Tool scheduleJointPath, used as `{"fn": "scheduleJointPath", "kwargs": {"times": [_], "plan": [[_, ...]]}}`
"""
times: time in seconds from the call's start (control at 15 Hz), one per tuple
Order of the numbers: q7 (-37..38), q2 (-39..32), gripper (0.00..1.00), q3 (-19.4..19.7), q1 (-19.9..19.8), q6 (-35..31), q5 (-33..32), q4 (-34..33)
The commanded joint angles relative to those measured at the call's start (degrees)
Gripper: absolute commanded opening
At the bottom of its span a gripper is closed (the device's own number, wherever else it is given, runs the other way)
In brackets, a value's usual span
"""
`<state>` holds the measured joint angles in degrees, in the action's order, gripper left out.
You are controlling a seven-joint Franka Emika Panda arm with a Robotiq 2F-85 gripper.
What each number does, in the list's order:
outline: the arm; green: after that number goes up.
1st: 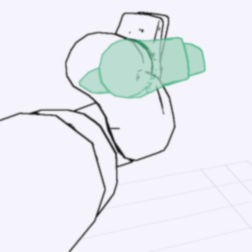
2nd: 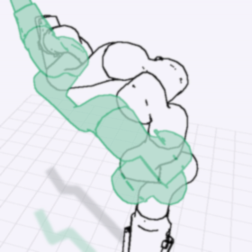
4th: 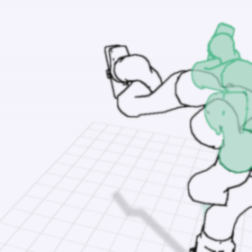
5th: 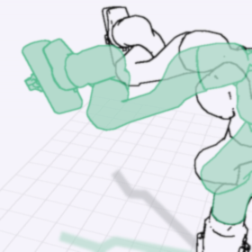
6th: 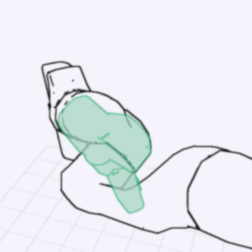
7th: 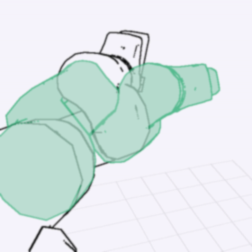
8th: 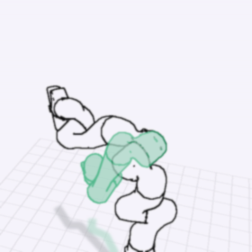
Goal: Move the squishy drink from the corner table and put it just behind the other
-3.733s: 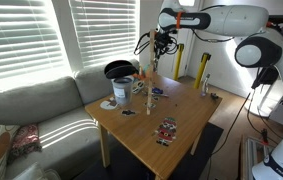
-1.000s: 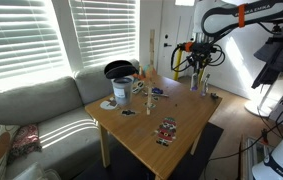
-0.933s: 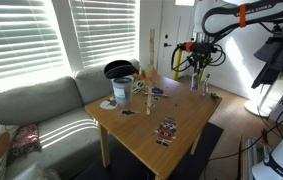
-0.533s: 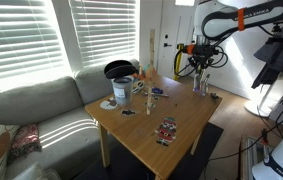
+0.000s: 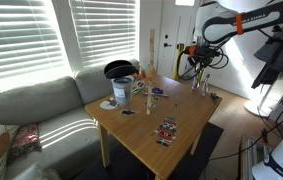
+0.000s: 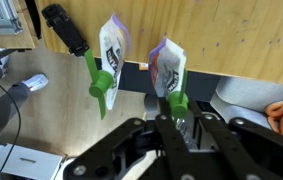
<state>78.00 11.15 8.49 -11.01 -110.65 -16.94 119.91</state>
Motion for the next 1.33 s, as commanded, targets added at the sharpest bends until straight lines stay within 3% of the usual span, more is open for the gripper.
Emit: {"fn": "scheduleJointPath", "kwargs": {"times": [0.0,1.27], "plan": [[0.5,1.3,0.05,-1.0,-0.4,-1.0,-0.4,1.3],[5.1,3.3,0.05,-4.2,0.2,2.8,-1.1,3.7]]}}
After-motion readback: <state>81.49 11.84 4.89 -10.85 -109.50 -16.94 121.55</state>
